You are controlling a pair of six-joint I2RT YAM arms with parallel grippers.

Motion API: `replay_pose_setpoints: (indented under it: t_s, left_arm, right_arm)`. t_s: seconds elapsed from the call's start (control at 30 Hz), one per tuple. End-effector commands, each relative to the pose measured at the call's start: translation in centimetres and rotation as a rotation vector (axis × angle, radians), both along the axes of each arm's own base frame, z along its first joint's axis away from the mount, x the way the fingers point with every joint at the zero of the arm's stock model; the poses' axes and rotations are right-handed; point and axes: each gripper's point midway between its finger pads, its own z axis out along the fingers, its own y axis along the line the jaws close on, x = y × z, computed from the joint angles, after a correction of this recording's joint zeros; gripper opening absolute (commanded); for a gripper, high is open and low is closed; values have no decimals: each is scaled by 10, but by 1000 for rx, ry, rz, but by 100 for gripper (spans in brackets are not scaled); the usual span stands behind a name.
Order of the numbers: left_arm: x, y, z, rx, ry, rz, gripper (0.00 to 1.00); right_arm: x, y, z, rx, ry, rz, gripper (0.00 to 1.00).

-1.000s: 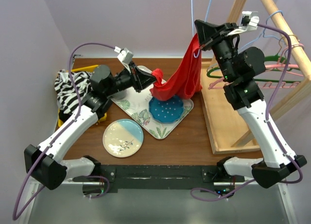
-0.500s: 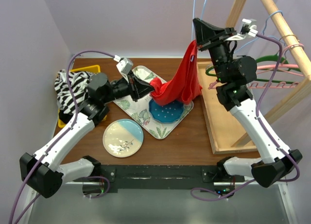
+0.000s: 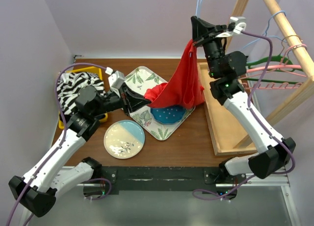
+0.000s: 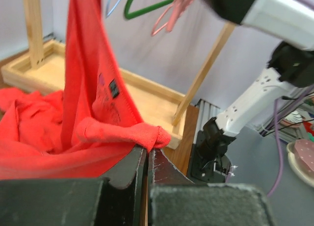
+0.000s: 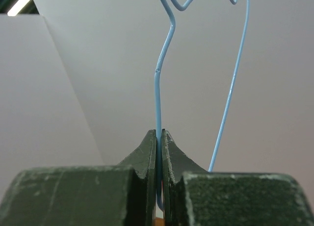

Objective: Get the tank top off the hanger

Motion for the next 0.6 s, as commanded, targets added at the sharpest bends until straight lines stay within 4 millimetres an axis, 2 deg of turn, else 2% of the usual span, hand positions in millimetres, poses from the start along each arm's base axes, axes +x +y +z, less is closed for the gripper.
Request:
replay_pose_setpoints:
  t_s: [0.0, 0.13, 0.2, 0.23, 0.3, 0.33, 0.37, 0.5, 0.53, 0.57]
  left_arm:
    - [-33, -1, 74, -184, -112, -132, 0]
    - [-48, -1, 118, -277, -158, -203, 0]
    - [-50, 0, 129, -271, -180, -207, 0]
    - [-54, 2, 140, -273, -208, -205, 0]
    - [-54, 4, 142, -251, -219, -185, 0]
    - [-59, 9, 147, -253, -240, -172, 0]
    - [-56, 11, 144, -243, -237, -141, 0]
    - [-66, 23, 149, -234, -280, -96, 0]
    - [-74, 28, 160, -245, -310, -88, 0]
    - [-73, 31, 163, -239, -311, -63, 0]
  right_arm:
    - [-14, -6, 33, -71, -189, -75, 0]
    - [-1, -7, 26, -115, -169, -126, 0]
    - [3, -8, 22, -128, -158, -150, 0]
    - [6, -9, 19, -136, -147, -166, 0]
    - [13, -18, 15, -114, -102, -208, 0]
    - [22, -34, 11, -60, -25, -282, 0]
    - [29, -37, 6, -16, 19, -285, 0]
    - [37, -37, 3, 34, 81, -283, 0]
    - [38, -40, -1, 47, 109, -295, 0]
    - [38, -41, -1, 69, 118, -290, 0]
